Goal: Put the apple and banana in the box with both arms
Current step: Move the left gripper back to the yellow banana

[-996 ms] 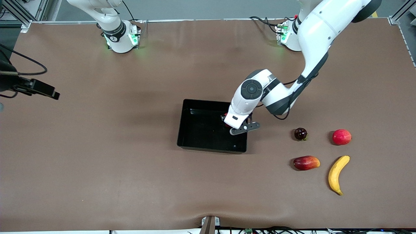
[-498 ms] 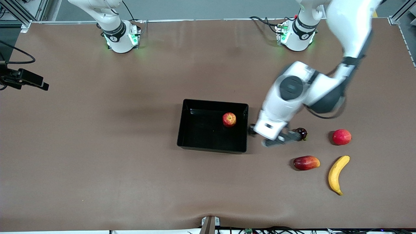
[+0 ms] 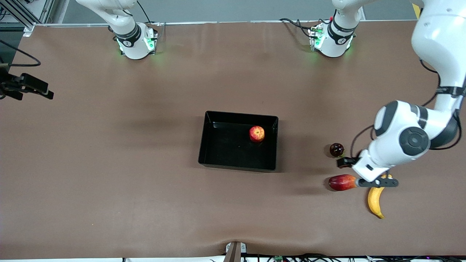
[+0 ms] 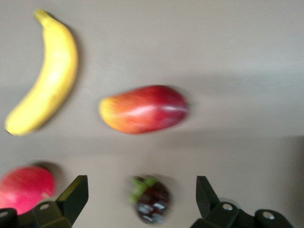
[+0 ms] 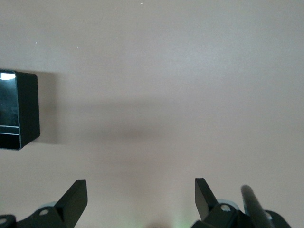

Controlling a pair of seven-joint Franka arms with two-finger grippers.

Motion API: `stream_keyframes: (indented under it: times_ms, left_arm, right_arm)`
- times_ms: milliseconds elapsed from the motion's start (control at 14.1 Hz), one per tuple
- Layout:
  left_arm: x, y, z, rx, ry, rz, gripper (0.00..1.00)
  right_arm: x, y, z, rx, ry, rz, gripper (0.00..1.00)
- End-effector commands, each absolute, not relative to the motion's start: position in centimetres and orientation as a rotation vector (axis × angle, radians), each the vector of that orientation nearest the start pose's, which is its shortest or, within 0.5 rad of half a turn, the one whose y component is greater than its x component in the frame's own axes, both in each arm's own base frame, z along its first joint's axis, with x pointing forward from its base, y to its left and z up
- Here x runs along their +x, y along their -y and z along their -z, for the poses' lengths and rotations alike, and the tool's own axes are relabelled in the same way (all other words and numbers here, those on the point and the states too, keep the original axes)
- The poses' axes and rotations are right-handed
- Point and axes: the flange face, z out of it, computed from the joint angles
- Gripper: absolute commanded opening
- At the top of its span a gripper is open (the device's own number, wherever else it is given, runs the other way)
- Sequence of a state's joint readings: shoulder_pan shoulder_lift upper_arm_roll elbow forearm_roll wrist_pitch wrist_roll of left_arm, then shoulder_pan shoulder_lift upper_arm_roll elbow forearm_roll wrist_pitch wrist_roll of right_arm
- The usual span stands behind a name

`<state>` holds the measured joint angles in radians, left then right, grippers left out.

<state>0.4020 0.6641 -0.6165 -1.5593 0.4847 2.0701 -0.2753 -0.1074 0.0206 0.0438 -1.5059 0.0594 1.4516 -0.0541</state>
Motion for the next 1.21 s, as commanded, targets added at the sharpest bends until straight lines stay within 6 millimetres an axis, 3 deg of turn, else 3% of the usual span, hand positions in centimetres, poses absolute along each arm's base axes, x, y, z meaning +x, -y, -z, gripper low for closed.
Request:
stream_keyframes:
  times_ms: [0, 142, 213, 356, 569, 996, 1138]
  left_arm:
    - [70.1, 2.0, -28.1, -2.985, -0.352, 0.029, 1.0]
    - [70.9, -1.1, -25.7, -2.973, -0.483, 0.096, 1.0]
    - [71.1, -2.1, -24.5, -2.964, -0.538, 0.123, 1.0]
    - [71.5, -3.6, -22.9, -2.931, -0.676, 0.181, 1.0]
    - [72.6, -5.5, -21.4, -2.894, -0.833, 0.197, 0.99]
    - [73.2, -5.4, -19.8, -2.845, -0.993, 0.256, 0.7]
    - [73.3, -6.5, -19.2, -2.819, -1.027, 0.263, 0.54]
  right_arm:
    - [53.0, 2.2, -63.8, -3.108, 0.032, -0.093, 1.0]
    - [52.8, 3.5, -63.5, -3.102, 0.009, -0.134, 1.0]
    - [53.0, 2.3, -64.1, -3.116, 0.05, -0.115, 1.0]
    - [53.1, 2.2, -65.7, -3.164, 0.051, -0.068, 1.0]
    - [53.0, 2.3, -65.6, -3.149, 0.051, -0.073, 1.0]
    - [52.9, 2.4, -65.6, -3.109, 0.041, -0.071, 1.0]
    - [52.9, 2.4, -65.6, -3.107, 0.041, -0.071, 1.0]
